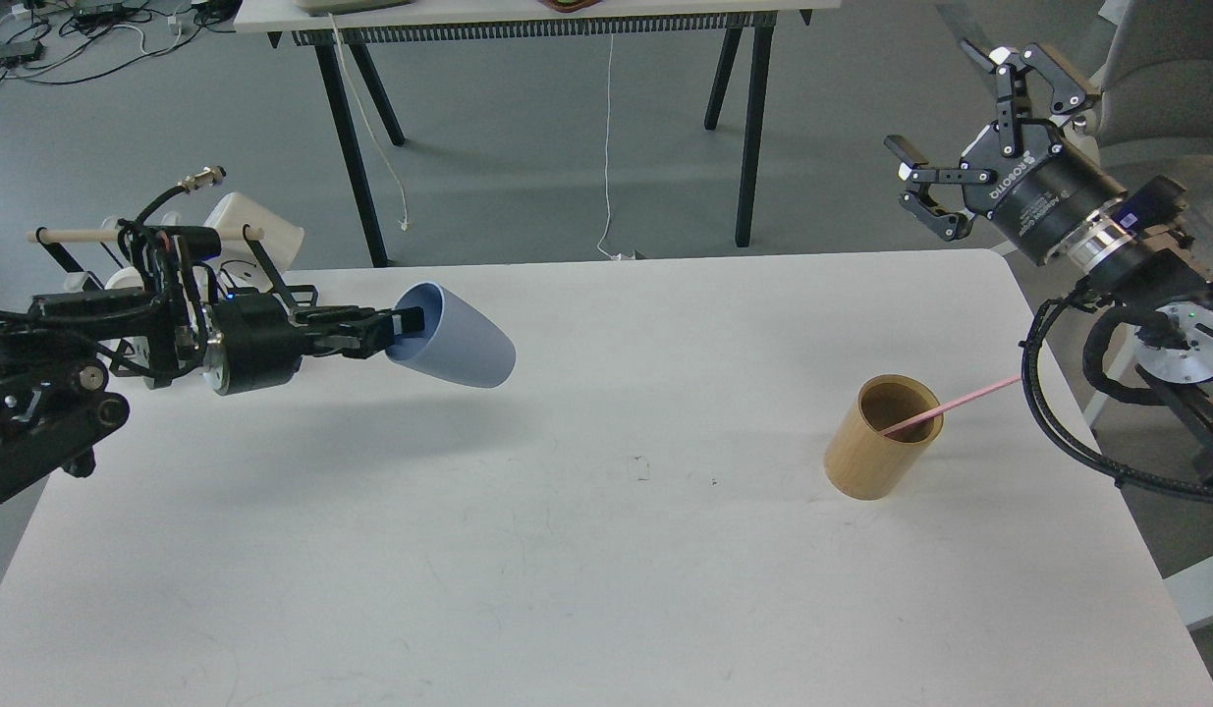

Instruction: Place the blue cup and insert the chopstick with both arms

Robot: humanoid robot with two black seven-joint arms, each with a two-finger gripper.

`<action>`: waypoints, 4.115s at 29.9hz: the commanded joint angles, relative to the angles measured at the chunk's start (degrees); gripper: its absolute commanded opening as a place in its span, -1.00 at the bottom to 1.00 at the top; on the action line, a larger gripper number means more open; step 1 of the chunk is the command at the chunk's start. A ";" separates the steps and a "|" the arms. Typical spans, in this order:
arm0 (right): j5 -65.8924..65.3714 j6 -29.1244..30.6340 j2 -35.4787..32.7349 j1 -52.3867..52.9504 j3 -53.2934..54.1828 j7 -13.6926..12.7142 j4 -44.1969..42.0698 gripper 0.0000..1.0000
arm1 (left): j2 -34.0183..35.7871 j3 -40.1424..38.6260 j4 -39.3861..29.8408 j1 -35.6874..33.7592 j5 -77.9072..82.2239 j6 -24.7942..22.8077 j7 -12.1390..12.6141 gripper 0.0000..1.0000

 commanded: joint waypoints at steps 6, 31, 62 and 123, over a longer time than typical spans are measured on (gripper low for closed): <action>1.98 -0.01 -2.41 -0.42 1.07 0.03 -0.97 0.92 | -19.30 22.34 20.48 -14.93 5.41 0.14 0.01 -1.00; 1.98 -0.01 -2.50 -1.39 1.07 0.03 -5.54 0.92 | -42.24 26.22 25.31 -22.06 17.90 -5.22 0.01 -1.00; 1.90 -0.01 -1.97 -1.65 0.63 -0.14 -5.54 0.92 | -42.87 24.47 25.50 -20.65 16.85 -9.88 0.01 -0.43; -67.10 -56.01 -19.12 -22.22 -25.13 5.40 24.96 0.34 | -21.86 -29.41 18.38 7.47 -60.85 -12.30 0.01 0.96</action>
